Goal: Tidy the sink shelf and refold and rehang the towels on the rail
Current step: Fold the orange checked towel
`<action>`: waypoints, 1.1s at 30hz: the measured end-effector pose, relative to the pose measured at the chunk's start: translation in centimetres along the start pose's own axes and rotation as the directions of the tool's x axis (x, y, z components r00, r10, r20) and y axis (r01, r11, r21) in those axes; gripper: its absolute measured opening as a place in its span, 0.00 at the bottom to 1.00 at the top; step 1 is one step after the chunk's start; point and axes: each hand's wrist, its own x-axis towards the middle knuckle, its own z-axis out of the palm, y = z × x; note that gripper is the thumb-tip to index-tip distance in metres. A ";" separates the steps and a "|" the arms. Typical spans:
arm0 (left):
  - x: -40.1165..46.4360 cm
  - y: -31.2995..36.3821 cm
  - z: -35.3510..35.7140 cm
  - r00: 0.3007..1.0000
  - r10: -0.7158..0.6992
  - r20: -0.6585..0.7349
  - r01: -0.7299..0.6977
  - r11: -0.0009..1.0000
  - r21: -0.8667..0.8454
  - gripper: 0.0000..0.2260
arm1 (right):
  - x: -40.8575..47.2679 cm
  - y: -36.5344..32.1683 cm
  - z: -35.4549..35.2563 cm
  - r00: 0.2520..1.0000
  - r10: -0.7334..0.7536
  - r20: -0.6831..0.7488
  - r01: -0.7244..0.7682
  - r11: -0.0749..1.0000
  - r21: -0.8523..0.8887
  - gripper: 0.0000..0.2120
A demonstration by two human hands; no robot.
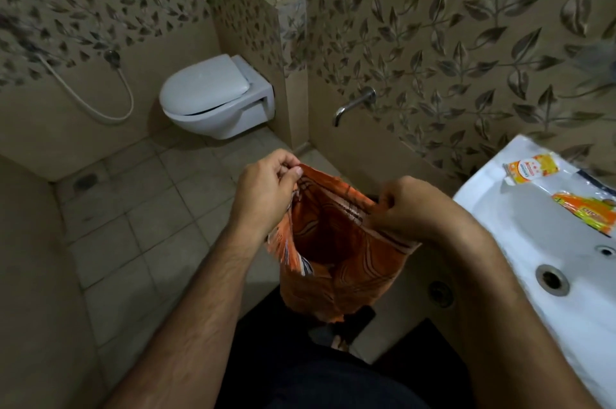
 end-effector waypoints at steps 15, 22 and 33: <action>-0.4 -3.5 -0.5 0.968 -0.112 0.224 0.133 0.988 -0.079 0.05 | -0.6 -4.7 2.9 0.923 0.002 -0.385 0.072 0.982 0.177 0.06; -2.3 -2.5 -0.7 0.806 0.223 0.548 0.181 0.789 -0.587 0.18 | -0.9 -6.1 3.4 0.935 -0.131 -0.330 0.236 0.923 0.304 0.08; 0.1 0.0 -1.8 0.990 0.121 0.072 -0.100 0.964 -0.246 0.12 | -3.1 -3.1 1.2 0.892 -0.308 0.329 0.031 0.770 0.638 0.18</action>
